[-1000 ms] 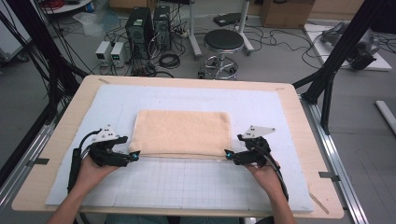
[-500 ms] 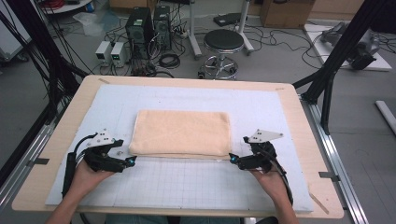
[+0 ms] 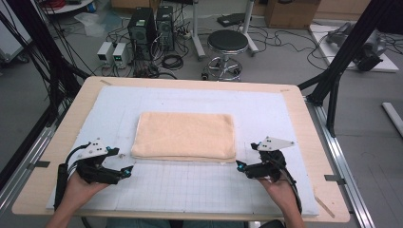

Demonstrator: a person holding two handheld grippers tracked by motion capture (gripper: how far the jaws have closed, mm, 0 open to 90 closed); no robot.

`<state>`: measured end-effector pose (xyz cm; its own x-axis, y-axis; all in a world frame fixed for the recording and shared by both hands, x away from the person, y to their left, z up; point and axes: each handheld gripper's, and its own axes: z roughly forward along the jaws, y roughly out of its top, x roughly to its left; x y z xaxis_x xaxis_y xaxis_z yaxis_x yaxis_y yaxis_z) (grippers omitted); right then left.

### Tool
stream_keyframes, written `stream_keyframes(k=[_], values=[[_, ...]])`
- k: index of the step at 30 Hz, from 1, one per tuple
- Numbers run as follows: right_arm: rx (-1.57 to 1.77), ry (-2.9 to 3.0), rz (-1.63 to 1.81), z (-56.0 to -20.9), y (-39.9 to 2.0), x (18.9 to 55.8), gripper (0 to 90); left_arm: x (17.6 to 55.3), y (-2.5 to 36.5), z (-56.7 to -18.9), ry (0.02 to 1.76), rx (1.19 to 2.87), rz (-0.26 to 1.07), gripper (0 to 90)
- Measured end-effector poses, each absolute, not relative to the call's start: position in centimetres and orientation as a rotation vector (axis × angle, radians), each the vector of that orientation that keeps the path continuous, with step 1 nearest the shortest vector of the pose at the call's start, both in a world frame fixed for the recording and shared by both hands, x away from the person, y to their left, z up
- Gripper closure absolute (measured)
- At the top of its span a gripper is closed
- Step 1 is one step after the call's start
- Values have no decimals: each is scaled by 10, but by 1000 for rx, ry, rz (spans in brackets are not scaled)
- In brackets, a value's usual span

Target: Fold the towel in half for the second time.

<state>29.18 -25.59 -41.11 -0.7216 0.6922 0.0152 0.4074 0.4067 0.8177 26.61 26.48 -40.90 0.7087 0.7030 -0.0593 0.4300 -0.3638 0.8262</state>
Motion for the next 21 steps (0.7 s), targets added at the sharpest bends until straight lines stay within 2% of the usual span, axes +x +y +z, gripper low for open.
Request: stream_keyframes(k=[21], values=[[995, 2278, 1260, -408, -272, 271, 115, 245, 274, -409, 879, 2005, 384, 67]])
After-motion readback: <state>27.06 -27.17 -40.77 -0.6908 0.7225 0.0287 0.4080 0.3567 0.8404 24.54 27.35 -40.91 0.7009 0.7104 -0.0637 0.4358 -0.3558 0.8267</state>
